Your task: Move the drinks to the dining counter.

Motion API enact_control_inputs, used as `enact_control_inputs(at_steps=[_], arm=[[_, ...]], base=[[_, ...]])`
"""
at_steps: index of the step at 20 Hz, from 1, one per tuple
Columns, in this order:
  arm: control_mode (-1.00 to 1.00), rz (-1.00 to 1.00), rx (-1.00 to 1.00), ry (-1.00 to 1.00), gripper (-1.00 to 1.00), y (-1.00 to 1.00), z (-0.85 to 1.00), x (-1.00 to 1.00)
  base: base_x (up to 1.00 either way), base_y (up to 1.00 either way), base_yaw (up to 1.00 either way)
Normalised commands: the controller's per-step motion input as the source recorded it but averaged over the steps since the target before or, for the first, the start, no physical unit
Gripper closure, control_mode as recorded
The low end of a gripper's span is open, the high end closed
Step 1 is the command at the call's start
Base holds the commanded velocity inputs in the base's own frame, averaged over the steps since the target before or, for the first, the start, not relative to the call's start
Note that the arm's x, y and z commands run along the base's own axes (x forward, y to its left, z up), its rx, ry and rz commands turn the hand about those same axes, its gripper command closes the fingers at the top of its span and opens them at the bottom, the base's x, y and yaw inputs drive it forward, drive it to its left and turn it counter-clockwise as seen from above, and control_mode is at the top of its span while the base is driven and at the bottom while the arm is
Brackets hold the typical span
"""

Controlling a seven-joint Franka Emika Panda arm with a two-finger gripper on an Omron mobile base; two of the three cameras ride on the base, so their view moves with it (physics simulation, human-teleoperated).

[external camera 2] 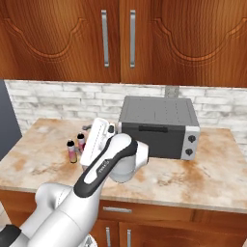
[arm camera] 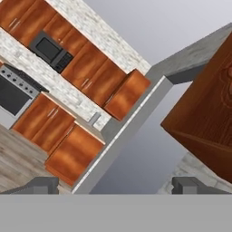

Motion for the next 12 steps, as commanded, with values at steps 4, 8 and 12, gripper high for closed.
enact_control_inputs(at_steps=[4, 8, 12], arm=[[-1.00, -0.11, 0.00, 0.14, -1.00, -0.18, 0.00, -0.03], [-1.00, -0.15, 0.00, 0.26, -1.00, -0.14, -0.05, -0.02], [-1.00, -0.18, 0.00, 0.37, -1.00, -0.20, -0.15, 0.00]], base=[[0.00, 0.00, 0.00], [0.00, 0.00, 0.00], [0.00, 0.00, 0.00]])
